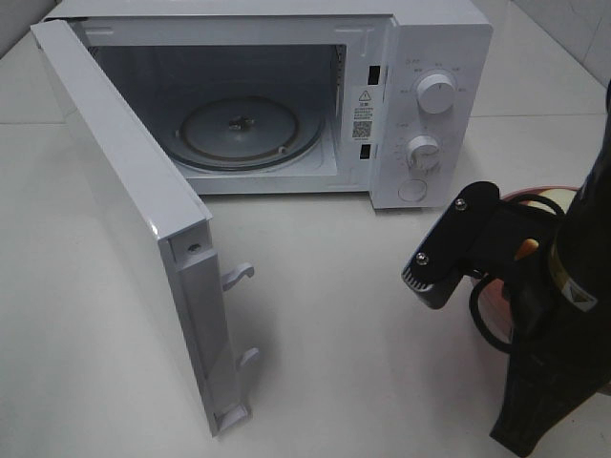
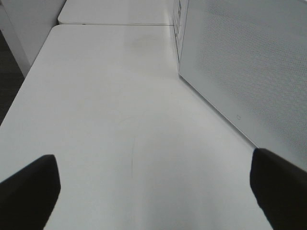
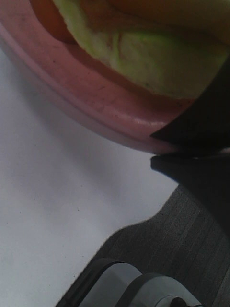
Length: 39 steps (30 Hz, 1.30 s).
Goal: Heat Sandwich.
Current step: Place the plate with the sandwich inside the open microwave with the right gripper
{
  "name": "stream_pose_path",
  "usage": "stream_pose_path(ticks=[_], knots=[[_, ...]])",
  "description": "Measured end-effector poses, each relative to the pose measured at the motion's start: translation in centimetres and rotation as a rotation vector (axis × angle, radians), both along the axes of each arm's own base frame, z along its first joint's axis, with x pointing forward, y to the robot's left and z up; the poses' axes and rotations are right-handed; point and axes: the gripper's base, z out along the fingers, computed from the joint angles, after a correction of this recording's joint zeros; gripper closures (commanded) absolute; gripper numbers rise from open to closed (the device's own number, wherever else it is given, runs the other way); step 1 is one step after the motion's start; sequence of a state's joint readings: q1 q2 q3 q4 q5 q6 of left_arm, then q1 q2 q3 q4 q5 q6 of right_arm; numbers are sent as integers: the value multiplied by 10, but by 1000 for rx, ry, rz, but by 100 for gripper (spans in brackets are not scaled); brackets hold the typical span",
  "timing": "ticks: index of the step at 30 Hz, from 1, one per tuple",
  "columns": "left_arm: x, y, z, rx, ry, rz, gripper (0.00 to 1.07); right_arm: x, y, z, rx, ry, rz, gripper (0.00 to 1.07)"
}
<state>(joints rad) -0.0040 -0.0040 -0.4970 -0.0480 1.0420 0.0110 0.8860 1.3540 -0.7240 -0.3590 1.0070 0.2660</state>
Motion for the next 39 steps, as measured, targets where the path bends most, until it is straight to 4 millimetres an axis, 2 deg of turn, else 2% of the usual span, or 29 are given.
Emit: stream_pose_path(ticks=[14,39], knots=[[0,0,0,0,0,0,5,-6,3,0,-28,30,91,107],[0,0,0,0,0,0,5,-1,12,-1,-57,80,604,107]])
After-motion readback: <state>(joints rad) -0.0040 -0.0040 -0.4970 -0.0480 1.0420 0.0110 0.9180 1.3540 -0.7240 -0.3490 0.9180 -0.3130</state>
